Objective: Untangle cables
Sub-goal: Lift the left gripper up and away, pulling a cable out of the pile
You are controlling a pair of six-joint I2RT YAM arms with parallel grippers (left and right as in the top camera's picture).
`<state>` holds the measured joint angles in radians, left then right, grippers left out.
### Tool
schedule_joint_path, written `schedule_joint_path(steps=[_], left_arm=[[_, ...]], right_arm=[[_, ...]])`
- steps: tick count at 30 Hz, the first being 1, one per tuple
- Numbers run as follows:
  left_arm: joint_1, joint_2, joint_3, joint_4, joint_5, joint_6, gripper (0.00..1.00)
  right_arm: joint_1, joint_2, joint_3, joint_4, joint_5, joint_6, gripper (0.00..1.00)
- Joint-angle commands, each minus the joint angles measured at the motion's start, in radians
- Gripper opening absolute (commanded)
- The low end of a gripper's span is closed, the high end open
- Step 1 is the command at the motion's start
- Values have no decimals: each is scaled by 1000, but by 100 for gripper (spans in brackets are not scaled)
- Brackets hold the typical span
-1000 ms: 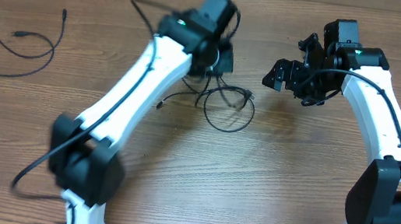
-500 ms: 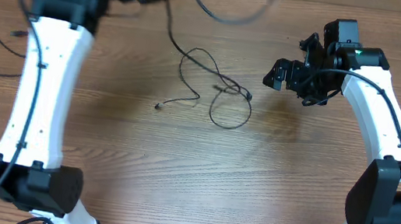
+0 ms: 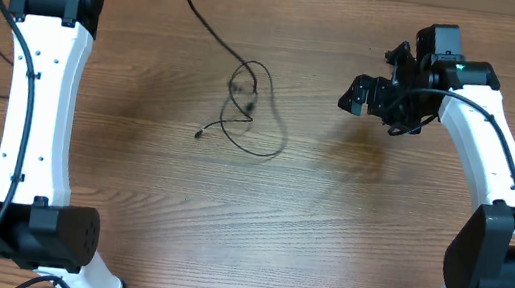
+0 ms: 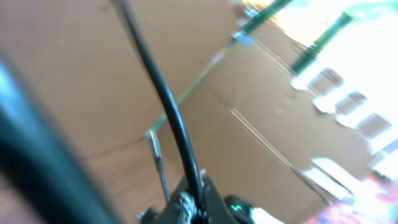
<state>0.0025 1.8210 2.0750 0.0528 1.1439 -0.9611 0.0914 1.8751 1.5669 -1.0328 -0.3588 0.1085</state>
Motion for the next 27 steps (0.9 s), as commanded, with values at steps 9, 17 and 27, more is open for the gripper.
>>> schedule_joint_path(steps=[9, 17, 27], left_arm=[[-170, 10, -97, -763, -220, 192, 5], [-159, 17, -129, -211, 89, -238, 4], [-145, 17, -129, 311, 42, -758, 4]], right_arm=[[-3, -3, 5, 28, 13, 47, 100], [-3, -3, 5, 16, 33, 48, 100], [-3, -3, 5, 9, 33, 47, 100]])
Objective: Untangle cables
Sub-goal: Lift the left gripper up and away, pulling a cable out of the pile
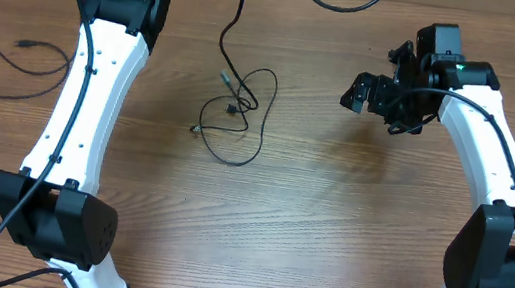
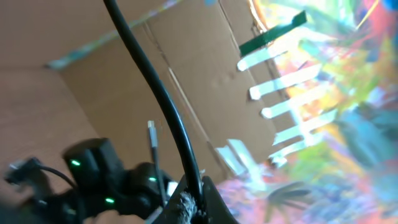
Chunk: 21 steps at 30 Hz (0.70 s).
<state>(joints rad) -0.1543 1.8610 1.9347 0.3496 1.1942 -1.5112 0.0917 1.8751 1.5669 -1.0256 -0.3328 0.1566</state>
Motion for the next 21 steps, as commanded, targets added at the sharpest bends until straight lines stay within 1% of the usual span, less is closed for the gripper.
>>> schedule_joint_path(steps=[1, 3, 5, 7, 9, 11, 12, 14, 16, 17, 18, 21], left_arm=[[12, -23, 12, 11, -16, -230, 5], [12, -23, 12, -50, -29, -219, 4], [10, -23, 12, -178, -46, -161, 4], [-2, -23, 12, -383, -66, -94, 4], [-21, -23, 12, -591, -86, -90, 4], [-44, -23, 12, -774, -122, -113, 5], [-52, -23, 12, -825, -141, -113, 4], [-68, -23, 12, -869, -184, -84, 4], [-81, -23, 12, -871, -203, 2, 5], [-89, -23, 12, -871, -193, 15, 4], [-95, -23, 12, -870, -175, 9, 4], [-118, -23, 12, -867, -119, -126, 4]], right_arm=[[-3, -3, 5, 2, 7, -1, 100], [-3, -3, 5, 2, 7, -1, 100], [-3, -3, 5, 2, 7, -1, 100], [-3, -3, 5, 3, 7, -1, 100], [-3, -3, 5, 3, 7, -1, 100], [-3, -3, 5, 3, 7, -1, 100], [-3, -3, 5, 2, 7, -1, 100], [-3, -3, 5, 2, 7, -1, 100], [-3, -3, 5, 2, 7, -1, 100], [-3, -3, 5, 2, 7, -1, 100], [-3, -3, 5, 2, 7, -1, 100], [-3, -3, 5, 2, 7, -1, 100]])
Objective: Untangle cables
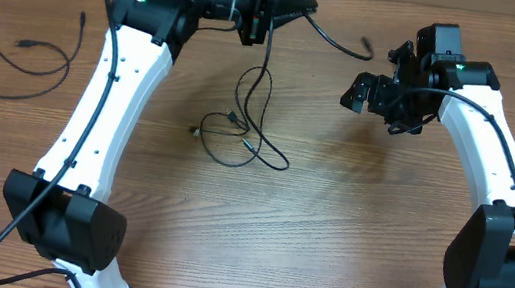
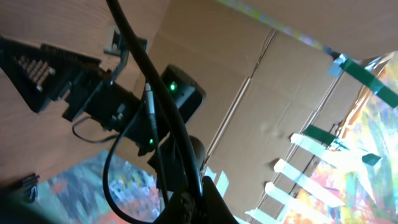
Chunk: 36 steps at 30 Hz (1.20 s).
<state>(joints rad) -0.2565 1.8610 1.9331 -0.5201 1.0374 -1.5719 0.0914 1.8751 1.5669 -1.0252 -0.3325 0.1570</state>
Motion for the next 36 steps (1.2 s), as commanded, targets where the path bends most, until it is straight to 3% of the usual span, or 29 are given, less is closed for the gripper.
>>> schedule_joint_path(steps=[1, 9, 14, 17, 22, 27, 31, 36], left_arm=[[-19, -23, 13, 10, 37, -98, 4], [13, -25, 13, 311, 28, -178, 4], [61, -25, 13, 608, -143, 19, 4], [101, -25, 13, 639, -243, 140, 4], [168, -24, 13, 554, -482, 504, 4], [196, -23, 13, 263, -855, 784, 4], [196, 5, 13, 67, -1189, 893, 4], [197, 112, 12, -52, -1217, 945, 4]], right_arm=[[-3, -3, 5, 2, 7, -1, 100], [-3, -3, 5, 2, 7, -1, 100], [-3, -3, 5, 2, 7, -1, 100], [-3, -3, 5, 3, 7, -1, 100], [-2, -3, 5, 13, 7, -1, 100], [-2, -3, 5, 16, 7, -1, 100], [-2, -3, 5, 22, 7, -1, 100], [-2, -3, 5, 38, 6, 5, 100]])
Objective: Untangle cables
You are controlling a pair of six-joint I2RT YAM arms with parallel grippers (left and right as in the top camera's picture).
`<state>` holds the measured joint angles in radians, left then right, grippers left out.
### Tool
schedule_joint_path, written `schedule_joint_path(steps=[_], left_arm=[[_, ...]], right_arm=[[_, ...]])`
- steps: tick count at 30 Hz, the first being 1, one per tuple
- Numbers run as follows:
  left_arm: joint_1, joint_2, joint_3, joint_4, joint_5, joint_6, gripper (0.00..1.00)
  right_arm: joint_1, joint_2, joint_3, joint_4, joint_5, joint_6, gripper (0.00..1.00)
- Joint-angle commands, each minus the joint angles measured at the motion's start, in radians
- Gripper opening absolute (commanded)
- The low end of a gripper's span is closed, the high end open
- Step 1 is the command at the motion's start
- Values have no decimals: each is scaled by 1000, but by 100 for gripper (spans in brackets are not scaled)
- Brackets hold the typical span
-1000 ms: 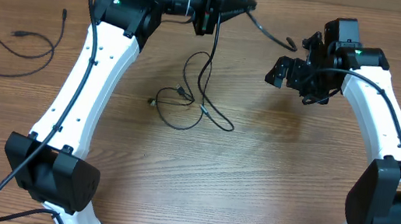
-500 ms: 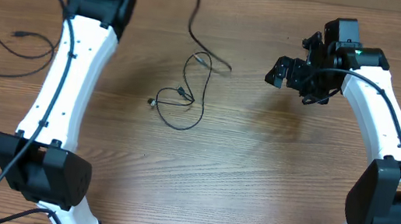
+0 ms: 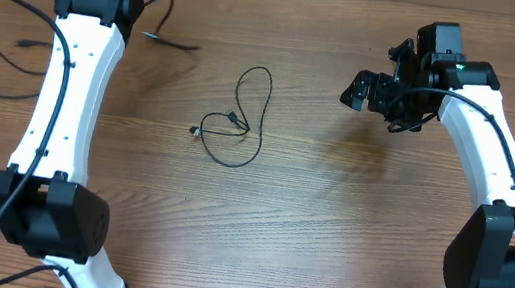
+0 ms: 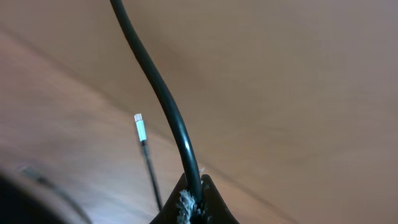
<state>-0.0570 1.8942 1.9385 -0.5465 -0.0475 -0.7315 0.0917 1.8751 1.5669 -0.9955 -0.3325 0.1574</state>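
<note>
A thin black cable point(image 3: 233, 117) lies in a loose loop by itself on the middle of the wooden table point(image 3: 327, 225). My left gripper is at the far left top edge, shut on a thick black cable point(image 3: 166, 42) that curls round the arm. In the left wrist view the thick cable point(image 4: 165, 99) rises from my gripper point(image 4: 191, 205), with a thin lead and its silver plug point(image 4: 140, 124) beside it. My right gripper point(image 3: 358, 91) hovers at the right of the thin cable, open, holding nothing.
Another thin dark cable point(image 3: 25, 44) lies at the table's left edge. The white left arm point(image 3: 66, 107) stretches along the left side, and the right arm point(image 3: 498, 158) along the right.
My left gripper was over the top middle with the thick cable draped onto the thin one. Now it is at the top left, and the thick cable is off the thin cable.
The thick cable first ran from the top edge into the thin cable's tangle, my left arm at the far left. My left gripper, shut on it, stood further right at each later moment, up to the top middle. Now it is back left and the thin cable lies alone.
</note>
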Motion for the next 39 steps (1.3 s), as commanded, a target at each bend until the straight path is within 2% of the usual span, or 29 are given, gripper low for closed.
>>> schedule_joint_path(steps=[1, 9, 16, 17, 18, 21, 23, 26, 27, 34, 39], left_arm=[[-2, 111, 7, -38, -133, 105, 4], [12, 348, 7, -47, -179, 104, 4], [32, 435, 7, -50, -211, 113, 5], [34, 436, 7, -51, -212, 129, 8], [35, 436, 7, -51, -212, 142, 15], [40, 436, 7, -50, -217, 210, 61], [42, 434, 8, -56, -217, 277, 70], [43, 415, 22, -100, -217, 331, 96], [42, 406, 31, -115, -218, 349, 100], [37, 286, 153, -272, -217, 369, 100], [36, 160, 169, -325, -216, 368, 99]], right_arm=[[-2, -3, 5, 10, 7, 11, 100], [-2, -3, 5, 7, 6, 10, 100], [-2, -3, 5, 17, 6, 12, 100], [-2, -3, 5, 21, 7, 22, 100], [-2, -3, 5, 23, 6, 29, 100], [-2, -3, 5, 28, 6, 29, 100], [-2, -3, 5, 29, 6, 29, 100], [-2, -3, 5, 29, 6, 29, 100], [-2, -3, 5, 32, 6, 29, 100], [-2, -1, 5, 55, 6, 29, 100], [-2, -1, 5, 50, 6, 29, 100]])
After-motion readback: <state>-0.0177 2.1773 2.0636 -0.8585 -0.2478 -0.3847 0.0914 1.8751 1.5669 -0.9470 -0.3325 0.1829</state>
